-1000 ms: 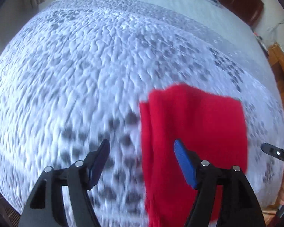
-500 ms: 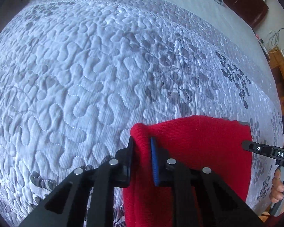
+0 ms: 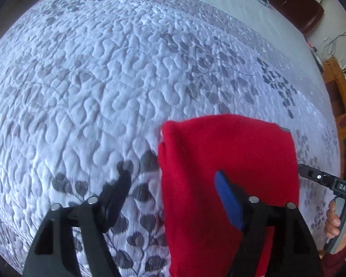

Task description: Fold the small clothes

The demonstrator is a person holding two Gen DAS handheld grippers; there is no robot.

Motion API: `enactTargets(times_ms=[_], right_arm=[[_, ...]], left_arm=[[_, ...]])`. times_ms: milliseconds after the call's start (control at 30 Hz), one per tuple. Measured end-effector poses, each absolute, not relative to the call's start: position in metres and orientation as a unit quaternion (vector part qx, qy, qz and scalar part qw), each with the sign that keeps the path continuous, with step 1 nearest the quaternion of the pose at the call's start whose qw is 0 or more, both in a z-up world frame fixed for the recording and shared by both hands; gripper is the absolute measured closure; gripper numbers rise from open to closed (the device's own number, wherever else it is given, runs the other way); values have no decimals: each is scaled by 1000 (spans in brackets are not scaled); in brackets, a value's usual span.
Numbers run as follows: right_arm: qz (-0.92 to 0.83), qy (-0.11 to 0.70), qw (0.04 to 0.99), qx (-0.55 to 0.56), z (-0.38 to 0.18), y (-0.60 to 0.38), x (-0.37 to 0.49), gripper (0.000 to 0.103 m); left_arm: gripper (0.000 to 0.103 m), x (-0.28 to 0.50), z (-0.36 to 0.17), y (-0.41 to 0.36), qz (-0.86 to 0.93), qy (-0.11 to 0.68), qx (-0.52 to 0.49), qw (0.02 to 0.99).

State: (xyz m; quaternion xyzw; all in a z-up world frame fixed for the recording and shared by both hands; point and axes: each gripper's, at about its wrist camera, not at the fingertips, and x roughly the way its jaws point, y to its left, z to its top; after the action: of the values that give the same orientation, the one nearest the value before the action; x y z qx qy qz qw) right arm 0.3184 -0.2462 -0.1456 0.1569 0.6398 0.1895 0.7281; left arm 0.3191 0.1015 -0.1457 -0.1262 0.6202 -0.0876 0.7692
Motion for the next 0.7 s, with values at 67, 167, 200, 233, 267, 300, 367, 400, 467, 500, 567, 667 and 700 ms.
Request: enactTargets(times_ms=[67,167,200,233,267,300,367,400,467,500,567,667,700], right_arm=[[193,640,731,137,-140,-245,300,44],[209,646,721,139,-144,-240,275,43],[214,648,717,142,-146,-237,272,43],[219,650,713,144,-149,-235,268,43],[218,651,713,143,-151,-233,267,43],[216,652,711,147,-155,-232,268,43],[220,657,698,182,-166,-234,274,43],[220,659,694,190,-168,-236,276,43],[225,659,688,203,-175,-235,280,43],[228,660,685,207,-178,-234,282,43],[234,661,681,211,-181,-231,282,43],[239,662,674,225,-185,-231,284,43],[240,661,672,230,-187,-231,284,43]], left_arm=[[26,304,-146,104,-105,623,-132,764],[26,287,-154,101,-116,629,-125,758],[26,284,-158,99,-124,632,-126,755],[26,282,-163,95,-135,634,-133,750],[26,281,-166,92,-142,635,-140,746],[26,282,-169,90,-152,635,-151,743],[26,287,-176,86,-168,639,-169,731],[26,289,-180,85,-163,640,-176,730],[26,292,-183,83,-166,639,-184,728],[26,292,-182,81,-166,639,-185,728],[32,290,-179,74,-195,639,-187,720],[34,288,-179,62,-202,639,-150,727],[36,289,-180,62,-204,639,-152,726]])
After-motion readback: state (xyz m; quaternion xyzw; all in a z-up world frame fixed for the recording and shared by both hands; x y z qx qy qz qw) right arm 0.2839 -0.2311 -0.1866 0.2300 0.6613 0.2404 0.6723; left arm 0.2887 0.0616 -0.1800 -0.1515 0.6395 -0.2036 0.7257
